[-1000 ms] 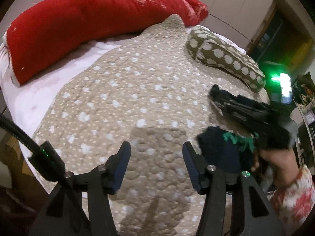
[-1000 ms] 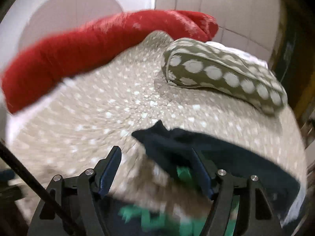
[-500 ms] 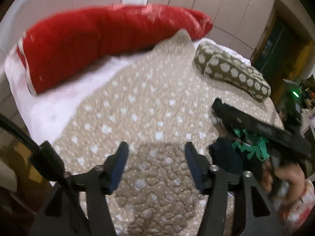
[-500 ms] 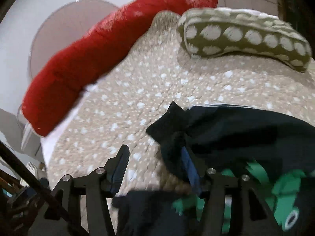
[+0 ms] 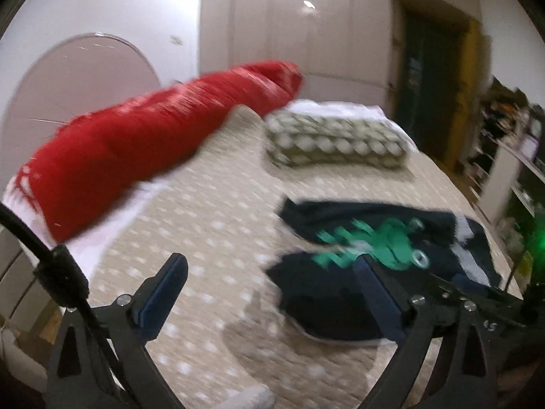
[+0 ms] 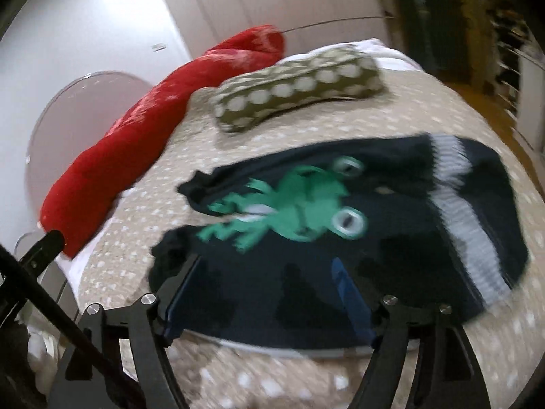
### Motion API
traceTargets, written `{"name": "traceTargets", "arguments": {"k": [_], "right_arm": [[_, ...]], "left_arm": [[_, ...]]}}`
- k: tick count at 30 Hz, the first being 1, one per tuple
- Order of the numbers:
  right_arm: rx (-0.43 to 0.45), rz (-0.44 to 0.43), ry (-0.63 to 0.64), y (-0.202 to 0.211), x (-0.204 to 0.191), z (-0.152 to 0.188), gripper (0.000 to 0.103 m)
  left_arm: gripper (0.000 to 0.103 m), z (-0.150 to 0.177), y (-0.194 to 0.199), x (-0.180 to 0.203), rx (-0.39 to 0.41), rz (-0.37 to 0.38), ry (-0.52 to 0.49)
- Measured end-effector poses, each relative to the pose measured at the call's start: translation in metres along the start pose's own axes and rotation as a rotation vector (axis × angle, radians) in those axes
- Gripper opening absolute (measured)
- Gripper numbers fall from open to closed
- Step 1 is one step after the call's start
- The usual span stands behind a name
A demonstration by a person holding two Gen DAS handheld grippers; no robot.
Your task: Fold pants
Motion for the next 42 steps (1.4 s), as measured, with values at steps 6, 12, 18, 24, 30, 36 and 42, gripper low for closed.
{"name": "traceTargets", "arguments": {"k": [6, 12, 18, 24, 30, 36, 42], "right_arm": [[0.003, 0.100, 0.047, 0.008, 0.013, 0.016, 0.081], [0.014, 0.146, 0.060, 0.010, 0.021, 0.021, 0.084], [0.000, 0.165, 0.026, 0.008, 0.033, 0.025, 0.084], [-0.008, 0.172, 0.012, 0.006, 0.035, 0.027, 0.084], [-0.024, 0.179, 0.022, 0.001, 0.033, 0.029, 0.084], [-0.027, 0.190, 0.021, -0.001, 0.035, 0.030, 0.084], [-0.036, 0.192, 0.015, -0.003, 0.036, 0.031, 0.084]], "left_arm": [[0.098, 0.020, -0.008, 0.034, -0.085, 0.024, -0.068], [0.098, 0.033, -0.012, 0.049, -0.124, 0.014, -0.111], [0.098, 0.039, -0.019, 0.052, -0.159, 0.011, -0.117], [0.098, 0.040, -0.022, 0.049, -0.167, 0.017, -0.108], [0.098, 0.042, -0.026, 0.048, -0.184, 0.028, -0.097], [0.098, 0.044, -0.030, 0.048, -0.211, 0.068, -0.074], [0.098, 0.047, -0.034, 0.048, -0.234, 0.084, -0.062]]}}
Point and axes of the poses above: each gripper's, at about its wrist camera, not at the fingertips, and y roughly against the way its jaws point, x to its right, z to its underside, the point moved 4 cm from there along -y, roughly the way its jaws point, and after that the axes turned 1 degree about -y, right-handed, at the moved point
